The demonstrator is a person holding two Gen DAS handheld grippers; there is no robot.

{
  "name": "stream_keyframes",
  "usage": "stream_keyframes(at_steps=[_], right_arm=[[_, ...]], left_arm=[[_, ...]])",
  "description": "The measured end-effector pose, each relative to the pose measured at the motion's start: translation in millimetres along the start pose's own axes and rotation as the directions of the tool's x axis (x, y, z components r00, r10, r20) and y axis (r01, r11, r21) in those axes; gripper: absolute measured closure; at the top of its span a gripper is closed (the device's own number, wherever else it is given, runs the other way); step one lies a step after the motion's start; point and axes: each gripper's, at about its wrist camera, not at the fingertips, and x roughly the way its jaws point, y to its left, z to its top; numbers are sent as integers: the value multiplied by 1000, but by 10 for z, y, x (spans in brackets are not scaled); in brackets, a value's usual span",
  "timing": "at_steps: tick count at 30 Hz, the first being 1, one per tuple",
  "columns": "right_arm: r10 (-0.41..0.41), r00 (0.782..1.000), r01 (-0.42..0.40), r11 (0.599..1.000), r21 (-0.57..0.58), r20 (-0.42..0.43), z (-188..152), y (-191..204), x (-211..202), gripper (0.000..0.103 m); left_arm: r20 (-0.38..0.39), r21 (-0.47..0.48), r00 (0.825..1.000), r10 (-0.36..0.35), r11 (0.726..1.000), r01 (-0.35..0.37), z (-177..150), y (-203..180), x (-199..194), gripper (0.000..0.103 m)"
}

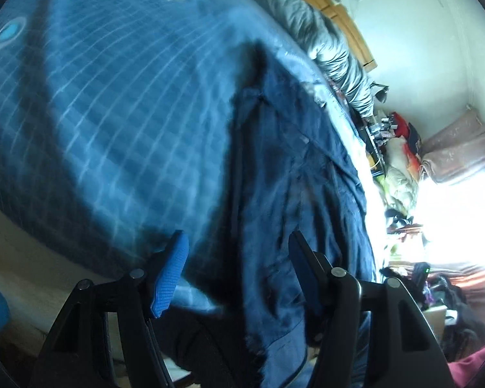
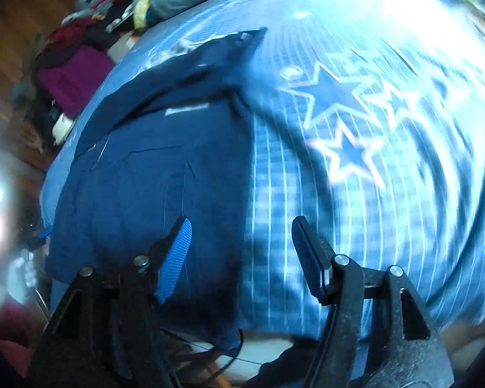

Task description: Fold small clothes

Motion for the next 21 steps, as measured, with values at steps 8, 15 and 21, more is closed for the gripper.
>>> stream_keyframes(at_steps=[8, 15, 21], right_arm=[[32, 999, -31, 997, -64, 17, 46, 380, 192, 48], [29, 1000, -29, 996, -87, 6, 78, 522, 353, 49], [17, 1000, -18, 999, -47, -14, 39, 451, 453, 49]], left_arm=[[134, 291, 978, 161, 937, -194, 570, -812, 556, 51], [8, 488, 967, 256, 843, -228, 824, -906, 1328, 99], [40, 444, 956, 291, 852, -278, 1033, -761, 1438, 99]])
